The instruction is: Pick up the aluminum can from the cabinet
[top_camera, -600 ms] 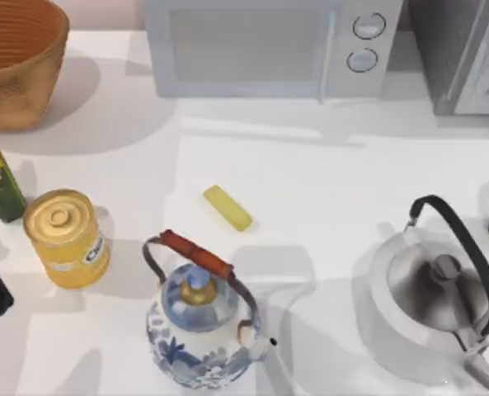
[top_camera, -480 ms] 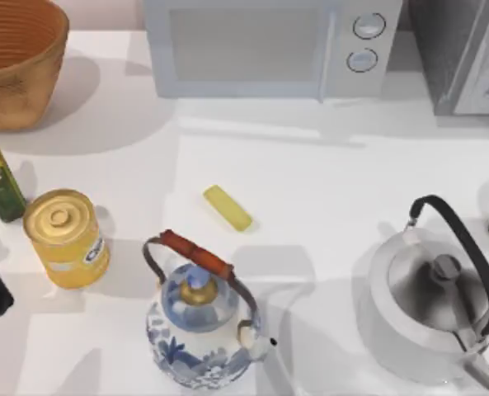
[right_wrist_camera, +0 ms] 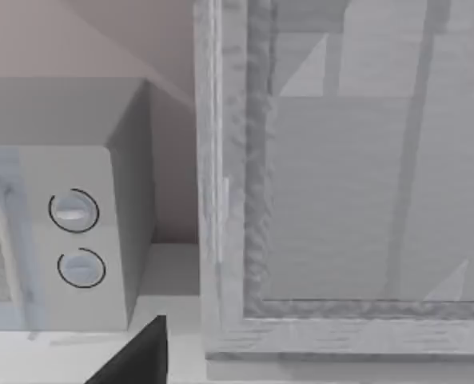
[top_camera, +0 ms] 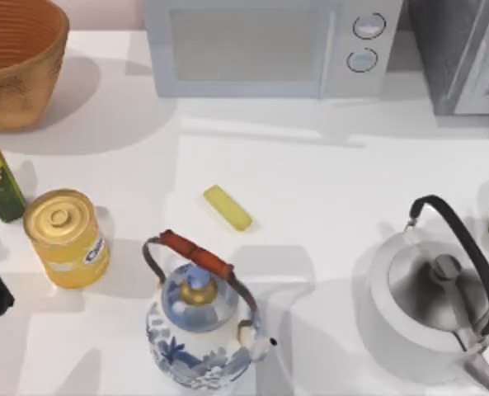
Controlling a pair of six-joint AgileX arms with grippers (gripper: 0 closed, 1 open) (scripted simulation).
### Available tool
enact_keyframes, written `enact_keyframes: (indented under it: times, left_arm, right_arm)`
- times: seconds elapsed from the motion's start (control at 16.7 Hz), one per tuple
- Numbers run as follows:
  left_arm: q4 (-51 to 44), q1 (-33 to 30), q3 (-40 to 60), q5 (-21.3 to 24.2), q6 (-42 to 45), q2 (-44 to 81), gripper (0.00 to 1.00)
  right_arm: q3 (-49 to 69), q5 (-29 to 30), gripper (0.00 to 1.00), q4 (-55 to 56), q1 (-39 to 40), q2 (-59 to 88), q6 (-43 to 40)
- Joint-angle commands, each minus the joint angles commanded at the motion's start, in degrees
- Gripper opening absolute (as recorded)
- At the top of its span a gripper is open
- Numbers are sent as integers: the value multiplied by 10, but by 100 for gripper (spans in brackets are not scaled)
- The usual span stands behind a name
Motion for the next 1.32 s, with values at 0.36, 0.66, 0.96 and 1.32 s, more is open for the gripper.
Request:
enact_keyframes:
  times: [0.36, 0.66, 0.96, 1.32]
  left_arm:
    - [0, 0, 0, 0, 0, 0, 100]
    - [0, 0, 0, 0, 0, 0, 100]
    - [0, 0, 0, 0, 0, 0, 100]
    - [0, 0, 0, 0, 0, 0, 100]
  right_arm:
    - [337, 37, 100, -74, 34, 246, 4]
    - [602, 66, 100, -132, 60, 437, 7]
    - [758, 83, 100, -170, 77, 555, 8]
    - [779, 85, 100, -176, 79, 572, 8]
